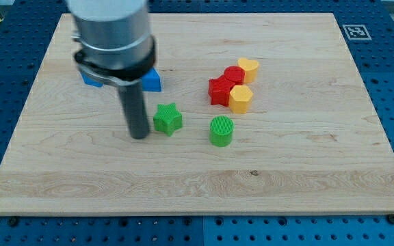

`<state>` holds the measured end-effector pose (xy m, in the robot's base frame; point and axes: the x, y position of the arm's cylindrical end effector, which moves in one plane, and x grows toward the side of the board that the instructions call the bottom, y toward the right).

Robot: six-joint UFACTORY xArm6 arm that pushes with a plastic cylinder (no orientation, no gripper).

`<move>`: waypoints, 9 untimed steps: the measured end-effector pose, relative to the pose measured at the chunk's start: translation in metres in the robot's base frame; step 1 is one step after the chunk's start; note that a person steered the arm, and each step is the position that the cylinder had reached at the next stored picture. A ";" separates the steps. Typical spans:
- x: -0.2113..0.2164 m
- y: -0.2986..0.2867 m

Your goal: Slide the blue triangle to the bottom right of the green star

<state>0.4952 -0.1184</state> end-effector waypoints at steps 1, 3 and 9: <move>-0.040 -0.073; -0.117 -0.150; -0.145 -0.013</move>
<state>0.3504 -0.1316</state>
